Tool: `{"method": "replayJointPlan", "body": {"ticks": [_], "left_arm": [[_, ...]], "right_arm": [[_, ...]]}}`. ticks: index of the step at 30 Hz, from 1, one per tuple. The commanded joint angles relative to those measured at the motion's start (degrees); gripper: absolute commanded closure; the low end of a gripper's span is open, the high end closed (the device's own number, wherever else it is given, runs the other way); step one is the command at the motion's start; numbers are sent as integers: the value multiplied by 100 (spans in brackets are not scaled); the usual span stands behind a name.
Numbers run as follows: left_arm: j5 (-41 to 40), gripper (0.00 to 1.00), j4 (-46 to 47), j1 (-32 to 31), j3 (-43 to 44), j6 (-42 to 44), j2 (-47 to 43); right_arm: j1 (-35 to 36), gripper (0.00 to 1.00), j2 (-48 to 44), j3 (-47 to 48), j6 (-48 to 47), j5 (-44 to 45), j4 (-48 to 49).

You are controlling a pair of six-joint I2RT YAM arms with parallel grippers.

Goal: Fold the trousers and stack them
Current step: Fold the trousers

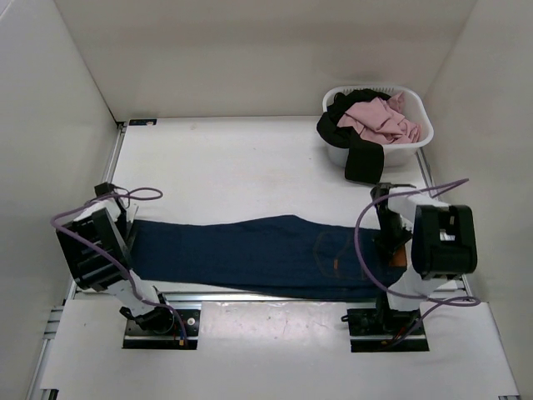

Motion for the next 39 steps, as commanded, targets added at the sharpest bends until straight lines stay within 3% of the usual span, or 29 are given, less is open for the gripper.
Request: {"method": "replayJointPlan", "body": {"ticks": [1,6,12,13,14,15,18,21,26,29,35,37,38,39], "left_arm": [[200,29,477,-396,288,-477,313],[200,27,424,-994,508,-785,506],[200,24,160,-1100,719,-969,559],[200,23,160,-1100,719,-969,559],[200,23,160,-1100,667,-969,507],[200,23,160,-1100,614,-969,507],[200,22,160,-1100,561,-969,384],[252,22,108,-1100,509,-969,269],[253,22,107,-1100,455,-969,217],[253,22,107,-1100,403,-969,217],[253,22,55,-1100,403,-969,155],[130,22,55,-1100,350,-969,103],[130,22,55,-1100,298,-969,102],[130,21,55,-1100,297,-969,102]], "right_arm": [[-405,100,613,863,-291,738,1544],[-406,100,860,1533,-898,808,1728],[-529,100,738,1902,-1398,440,1730],[-529,96,615,1902,-1452,334,1729],[-529,88,257,1659,-1452,133,1677],[-529,57,10,1508,-1452,18,1676],[-590,11,-1237,770,-1383,-386,1747],[-835,1,-2267,120,-1031,-387,1492],[-1556,1,-2691,-794,-899,-1133,1912],[-1794,1,-2097,-1243,-785,-1915,2984],[-1865,3,-1136,-1463,-784,-1811,4391],[-1865,11,-882,-1464,-600,-1811,4445],[-1865,30,-810,-1464,-521,-1863,4445],[-1865,43,-749,-1516,-399,-1916,4445]]}}
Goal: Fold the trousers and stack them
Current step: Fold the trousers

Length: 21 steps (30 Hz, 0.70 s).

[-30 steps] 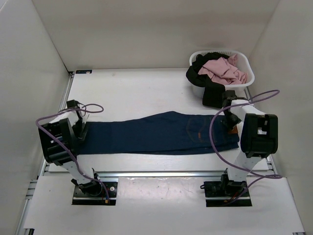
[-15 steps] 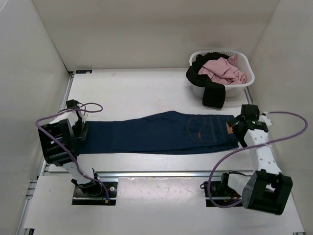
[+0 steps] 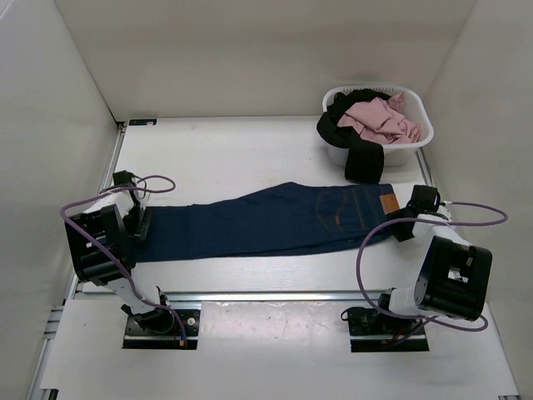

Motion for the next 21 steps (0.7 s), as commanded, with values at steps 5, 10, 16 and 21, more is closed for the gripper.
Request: {"method": "replayJointPlan", "body": {"ticks": [5,10,16,21], "left_arm": [[145,21,-26,-23,-157,-121,-197],[145,21,-149,-23,-105,-121,-302],[145,19,-413,-365,10,-121,-355],[-232,18,-466,-884,10,-340,-5]], "right_arm": [[-234,100,667,-597,651,-517,663],[-656,100,204,-527,477,-35,49],[-657,100,-1704,192,-1025,1258,-691],[395,100,-2470,800,-2529,1311,-936]]}}
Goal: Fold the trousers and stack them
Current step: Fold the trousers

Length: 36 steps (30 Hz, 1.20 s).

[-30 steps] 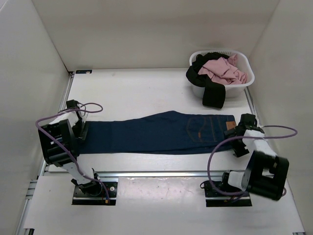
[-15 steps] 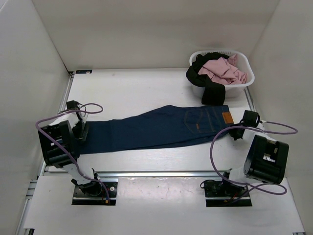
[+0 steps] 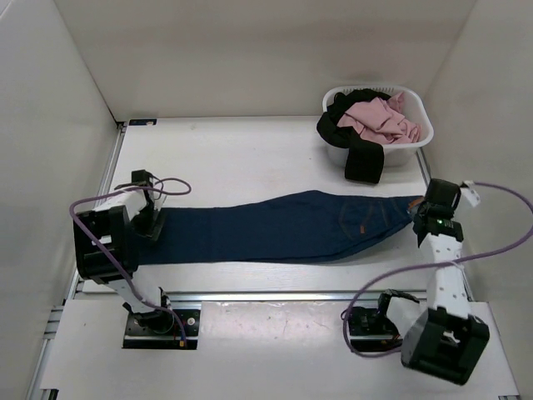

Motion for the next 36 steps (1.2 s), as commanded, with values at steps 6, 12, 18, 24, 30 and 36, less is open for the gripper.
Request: {"method": "replayJointPlan", "body": {"ticks": [6,12,18,24,30,36], "left_arm": [[-433,18,-138,-546,446,-534,592],[-661,18,-323,-732,570,-649,909],[-995,18,-323,-732,622,-649,1103],[-1197,17,-323,-732,675,-702,1156],[-1330,17,-375,-732,675,-702,1209],[-1330,17,-375,-732,780,-702,1322]], "right_arm": [[4342,100,-348,738,-1416,1825,-319],[7675,100,1434,1896,-1468,2925,-38],[9171,100,3159,3585,-265,3911,-626],[9296,100,4081,3981,-148,3482,49],[9401,100,5382,5140,-254,3374,-46],[9401,100,5778,5853,-502,3086,148]]}}
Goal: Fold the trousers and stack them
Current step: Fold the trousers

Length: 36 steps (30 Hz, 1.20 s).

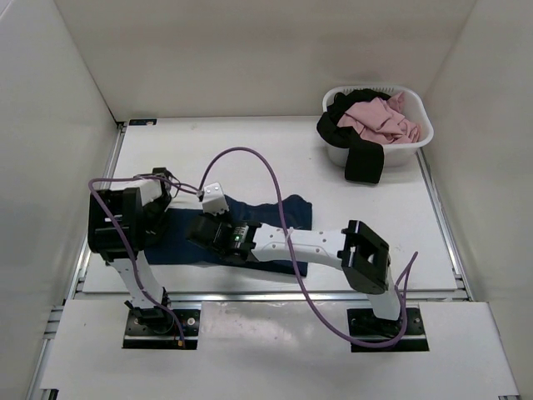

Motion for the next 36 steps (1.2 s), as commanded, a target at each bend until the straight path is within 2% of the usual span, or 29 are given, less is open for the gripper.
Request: {"method": "replayJointPlan", "body": {"ticks": [1,3,8,11,13,14,16,17,20,21,24,26,29,30,31,32,33,34,36], "left_arm": [[200,17,324,20,88,-202,217],[200,17,324,20,140,-254,269],[200,17,324,72,141,-254,270],[200,17,324,73,141,-254,270],[200,16,272,126,193,-254,270],[200,16,271,126,193,-254,270],[253,16,271,178,245,-202,217],[253,14,271,231,246,-202,156],[253,14,219,389,368,-62,-28],[253,14,166,450,369,26,-177],[131,13,96,451,422,158,-397],[51,13,-18,451,658,159,-520],[129,13,-308,451,1061,159,-635],[191,13,-387,451,1150,159,-635],[244,12,-475,451,1230,159,-635],[331,12,-615,399,1291,98,-688],[384,12,-669,329,1353,97,-740],[446,12,-730,328,1353,28,-741],[762,12,-844,179,1406,-52,-907]], "right_arm": [[33,100,155,564,-14,-60,279],[33,100,418,617,118,-218,112],[-28,100,744,344,-102,-867,673],[-28,100,1271,905,-49,-922,51],[-28,100,1272,907,-180,-1053,49],[-28,89,1211,646,-268,-1184,180],[-28,56,1062,477,-680,-1623,409],[-28,30,992,477,-821,-2104,471],[-28,10,439,477,-1191,-2477,410],[-28,7,-7,329,-1252,-2478,410],[-168,1,-703,-40,-1157,-2416,357],[-379,1,-1266,-348,-526,-2223,77],[-1326,1,-1855,-1313,459,-3028,-512],[-1947,1,-1996,-2030,548,-3475,-417],[-2240,1,-2250,-2385,645,-4115,-338],[-2530,1,-2383,-2728,715,-4347,-216],[-3020,1,-2645,-3044,716,-4445,81],[-3225,1,-2778,-3552,768,-4446,232],[-3753,1,-3042,-3916,611,-4446,653]]}}
